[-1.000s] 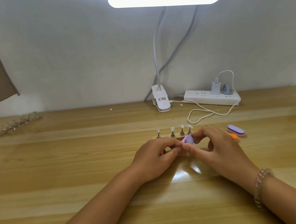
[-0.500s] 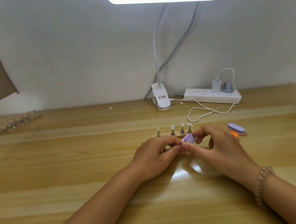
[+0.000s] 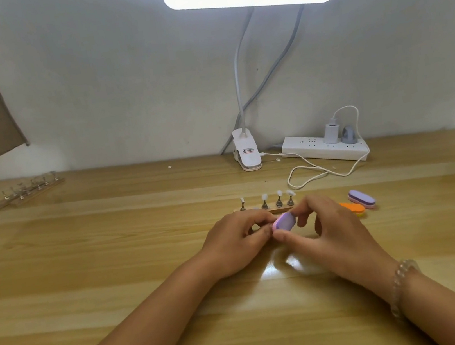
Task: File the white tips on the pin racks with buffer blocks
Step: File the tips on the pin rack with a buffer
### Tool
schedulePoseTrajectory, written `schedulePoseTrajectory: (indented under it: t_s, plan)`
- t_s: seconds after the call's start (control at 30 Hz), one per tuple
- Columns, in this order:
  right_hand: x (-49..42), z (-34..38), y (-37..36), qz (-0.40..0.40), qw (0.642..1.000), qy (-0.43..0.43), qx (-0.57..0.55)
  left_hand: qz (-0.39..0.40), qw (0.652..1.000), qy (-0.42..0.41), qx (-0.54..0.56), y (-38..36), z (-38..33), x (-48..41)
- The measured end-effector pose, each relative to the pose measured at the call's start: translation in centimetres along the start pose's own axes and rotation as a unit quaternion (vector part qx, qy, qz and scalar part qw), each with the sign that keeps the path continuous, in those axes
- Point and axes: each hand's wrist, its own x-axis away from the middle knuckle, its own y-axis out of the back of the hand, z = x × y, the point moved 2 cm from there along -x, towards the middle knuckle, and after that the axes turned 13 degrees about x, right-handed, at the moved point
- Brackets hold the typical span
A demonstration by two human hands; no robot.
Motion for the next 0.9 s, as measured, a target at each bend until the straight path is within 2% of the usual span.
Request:
schedulePoseTrajectory:
  t_s: [0.07,0.2,0.37,0.5,0.63,0.77,0.9]
  plan:
    - [-0.5,-0.6,0.3,-0.019,0.999,-0.045,-0.019,0.007,1.0,-0.005,0.003,0.0,-0.1,0.0]
    - [0.3,0.3,-0.1,-0.008,1.0,0.02,0.02,0.005,1.0,0.003,0.008,0.0,0.1,0.1]
    - [-0.2,-0.2,0.2,-0.03,0.999,-0.026,0.016,0.001,1.0,0.003,0.012,0.0,-0.1,-0.1]
    - [0.3,0.3,-0.2,0.0,0.999,0.034,0.038,0.007,0.999,0.0,0.033,0.1,-0.1,0.1]
    - [-0.3,-0.3,0.1,-0.038,0.999,-0.021,0.018,0.01,0.998,-0.011,0.061,0.2,-0.3,0.0]
    - [0.4,0.5,-0.4,-0.023,0.997,0.038,0.069,0.012,0.999,-0.007,0.032,0.0,-0.1,0.1]
    - [-0.3,-0.4,0.1,-0.047,0.998,-0.035,-0.005,0.011,0.999,-0.014,0.049,0.0,-0.3,-0.1]
